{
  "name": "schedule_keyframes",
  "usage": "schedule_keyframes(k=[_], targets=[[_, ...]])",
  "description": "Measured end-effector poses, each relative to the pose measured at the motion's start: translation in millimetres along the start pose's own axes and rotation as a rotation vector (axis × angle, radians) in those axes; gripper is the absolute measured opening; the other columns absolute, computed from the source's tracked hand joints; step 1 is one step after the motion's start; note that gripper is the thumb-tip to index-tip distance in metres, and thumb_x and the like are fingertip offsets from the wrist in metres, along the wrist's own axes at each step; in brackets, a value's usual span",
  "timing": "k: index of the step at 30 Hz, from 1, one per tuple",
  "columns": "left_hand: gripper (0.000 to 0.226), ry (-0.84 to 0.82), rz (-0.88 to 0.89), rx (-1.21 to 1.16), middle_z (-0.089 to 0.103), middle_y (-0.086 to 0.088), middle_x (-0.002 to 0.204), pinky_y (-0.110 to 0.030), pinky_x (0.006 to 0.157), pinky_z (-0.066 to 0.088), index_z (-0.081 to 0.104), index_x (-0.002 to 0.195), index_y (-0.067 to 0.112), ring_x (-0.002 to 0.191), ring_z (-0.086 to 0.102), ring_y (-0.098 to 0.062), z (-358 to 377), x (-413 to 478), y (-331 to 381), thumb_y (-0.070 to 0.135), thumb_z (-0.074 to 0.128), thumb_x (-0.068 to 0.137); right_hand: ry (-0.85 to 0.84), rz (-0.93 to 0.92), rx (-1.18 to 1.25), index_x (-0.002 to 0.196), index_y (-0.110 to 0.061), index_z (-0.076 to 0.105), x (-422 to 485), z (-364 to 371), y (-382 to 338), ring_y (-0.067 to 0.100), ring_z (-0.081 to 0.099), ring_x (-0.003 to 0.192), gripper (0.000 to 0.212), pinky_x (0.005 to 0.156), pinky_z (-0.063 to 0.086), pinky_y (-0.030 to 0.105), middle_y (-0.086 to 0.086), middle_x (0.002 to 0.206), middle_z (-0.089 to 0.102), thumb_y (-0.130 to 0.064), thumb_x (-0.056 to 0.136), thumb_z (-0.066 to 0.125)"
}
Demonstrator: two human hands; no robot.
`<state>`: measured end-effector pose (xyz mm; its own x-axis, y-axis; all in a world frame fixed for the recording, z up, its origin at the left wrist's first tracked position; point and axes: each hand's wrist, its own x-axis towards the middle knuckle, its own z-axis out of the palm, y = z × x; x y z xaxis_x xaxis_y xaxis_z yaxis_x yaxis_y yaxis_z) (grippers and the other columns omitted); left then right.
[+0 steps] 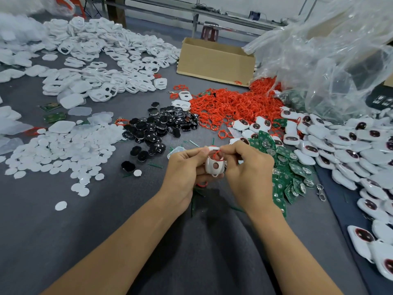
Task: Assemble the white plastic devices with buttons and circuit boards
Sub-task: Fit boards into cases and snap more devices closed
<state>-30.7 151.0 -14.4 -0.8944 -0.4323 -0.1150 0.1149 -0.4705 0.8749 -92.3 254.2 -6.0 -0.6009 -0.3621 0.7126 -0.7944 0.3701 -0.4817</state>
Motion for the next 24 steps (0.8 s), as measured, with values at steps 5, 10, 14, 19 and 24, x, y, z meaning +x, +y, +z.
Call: schedule_keyframes(k=[5,10,14,19,24], targets=[[0.022,0.03,0.007,0.013,0.069,-0.009,0.07,-0.024,0.045,0.051,0.07,0.095,0.001,0.053,0.064,-0.012,3.8,-1.5,-0.1,0.01,0.05,0.097,0.019,0.033,-0.018,0.078,-0.008,0.072,-1.0,1.8,-2.1,0.028,0.064,0.067,0.012,0.062,0.053,0.042,0.006,0.073,0.07,0.001,0.075,0.064],[0.023,0.057,-0.002,0.051,0.064,-0.017,0.081,-0.037,0.061,0.054,0.07,0.098,0.001,0.062,0.06,-0.018,3.4,-0.1,-1.8,0.014,0.052,0.097,0.011,-0.002,-0.062,0.078,-0.006,0.071,-2.6,5.0,-1.1,0.03,0.064,0.068,0.012,0.061,0.053,0.044,0.007,0.075,0.069,0.004,0.075,0.067],[0.021,0.041,0.005,0.042,0.064,-0.016,0.081,-0.036,0.059,0.059,0.071,0.093,0.004,0.063,0.061,-0.017,2.8,-0.6,-1.0,0.013,0.052,0.097,0.012,0.034,-0.074,0.078,-0.011,0.071,-3.1,4.6,-1.7,0.028,0.064,0.066,0.009,0.06,0.052,0.042,0.004,0.073,0.07,-0.005,0.078,0.065],[0.02,0.029,0.019,0.044,0.066,-0.011,0.078,-0.033,0.058,0.06,0.071,0.092,0.005,0.062,0.063,-0.013,3.0,-1.2,-1.5,0.012,0.052,0.096,0.009,0.049,-0.1,0.08,-0.012,0.071,-2.1,5.9,-1.7,0.027,0.066,0.068,0.009,0.061,0.052,0.041,0.003,0.075,0.072,-0.006,0.079,0.065],[0.021,0.034,0.008,0.034,0.066,-0.013,0.076,-0.034,0.054,0.059,0.07,0.089,0.004,0.057,0.064,-0.013,2.3,-0.7,-1.2,0.013,0.053,0.096,0.028,0.002,-0.105,0.079,-0.008,0.069,-3.2,9.5,0.6,0.029,0.064,0.069,0.008,0.06,0.053,0.041,0.006,0.075,0.069,-0.002,0.077,0.064]])
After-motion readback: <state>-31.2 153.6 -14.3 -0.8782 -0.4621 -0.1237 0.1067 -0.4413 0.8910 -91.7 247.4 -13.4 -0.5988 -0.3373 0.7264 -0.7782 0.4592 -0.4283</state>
